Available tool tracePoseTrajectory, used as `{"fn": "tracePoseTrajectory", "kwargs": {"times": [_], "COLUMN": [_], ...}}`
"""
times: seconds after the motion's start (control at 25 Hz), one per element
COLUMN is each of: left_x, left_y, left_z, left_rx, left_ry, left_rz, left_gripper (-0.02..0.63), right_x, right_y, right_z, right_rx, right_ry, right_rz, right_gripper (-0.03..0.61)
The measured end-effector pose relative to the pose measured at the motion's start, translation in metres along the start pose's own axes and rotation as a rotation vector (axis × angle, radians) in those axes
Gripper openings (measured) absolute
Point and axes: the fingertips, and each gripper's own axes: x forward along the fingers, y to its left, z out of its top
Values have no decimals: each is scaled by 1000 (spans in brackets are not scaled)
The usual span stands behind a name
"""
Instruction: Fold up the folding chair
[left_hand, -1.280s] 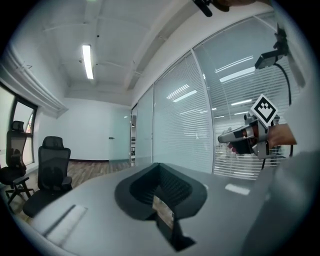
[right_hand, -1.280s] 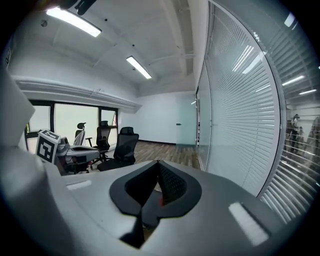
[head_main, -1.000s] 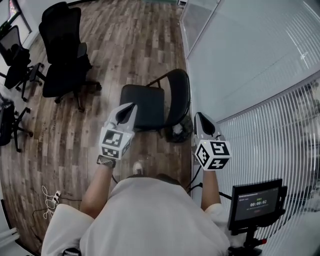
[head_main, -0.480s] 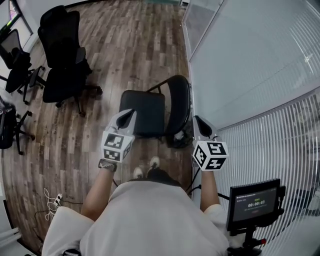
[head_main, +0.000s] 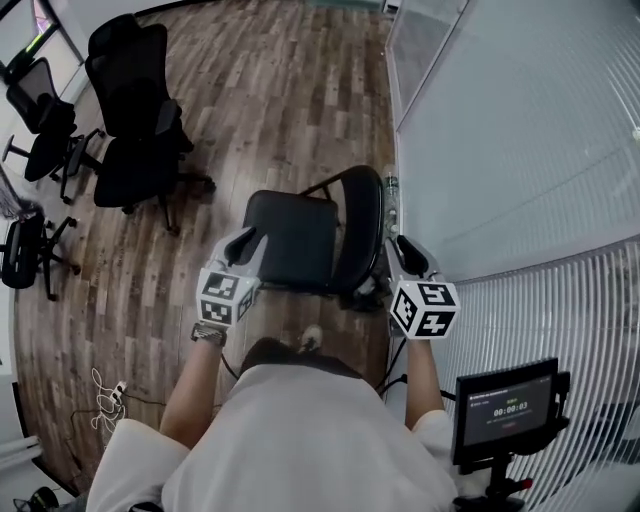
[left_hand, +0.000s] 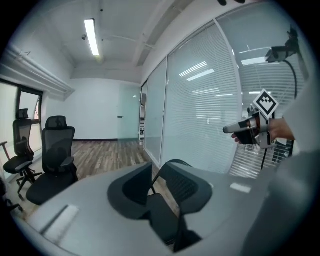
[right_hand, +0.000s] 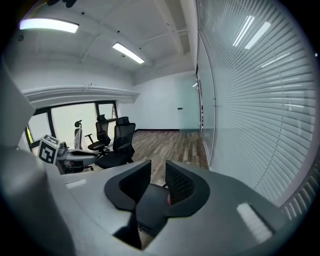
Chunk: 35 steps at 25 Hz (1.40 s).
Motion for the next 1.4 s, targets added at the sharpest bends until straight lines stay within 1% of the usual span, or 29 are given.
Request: {"fn": "tracePoseTrajectory", "kwargs": {"times": [0.12, 0.2, 0.24, 0.32, 0.4, 0.52, 0.6, 0.72, 0.84, 0.92, 1.04, 1.24, 1.4], "left_x": [19, 32, 30, 16, 10, 13, 18, 33, 48, 55, 63, 77, 85], "left_y": [9, 19, 23, 30, 37, 54, 66, 81, 98, 109, 124, 141, 144], "left_z": [-30, -55, -64, -72, -86, -120, -144, -179, -208, -225, -248, -293, -327], "left_rx": [10, -13, -31, -64, -103, -158, -187, -217, -242, -280, -359, -407, -483], "left_ry": [48, 88, 108, 144, 182, 245, 290, 352, 405, 432, 467, 557, 602], "left_rz": [41, 69, 77, 81, 70, 44, 38, 33, 23, 19, 20, 11, -15], "left_gripper": [87, 99, 105, 116, 117, 118, 127, 127, 131, 138, 140, 161, 172], "right_x": [39, 64, 67, 62, 63, 76, 84, 96, 109, 117, 127, 129, 131], "right_y": [-28, -43, -45, -44, -46, -52, -58, -73, -86, -92, -96, -115, -117], "right_z": [-30, -56, -64, -68, -73, -92, -102, -115, -127, -136, -147, -160, -163], "right_rx": [33, 58, 66, 73, 87, 116, 131, 163, 207, 242, 278, 278, 272], "right_ry": [49, 94, 116, 155, 193, 262, 307, 353, 383, 404, 444, 501, 539], "right_rz": [25, 41, 41, 30, 17, 8, 3, -13, -55, -83, -97, -177, -161], "right_gripper": [115, 147, 158, 170, 183, 186, 201, 210, 227, 229, 235, 224, 219]}}
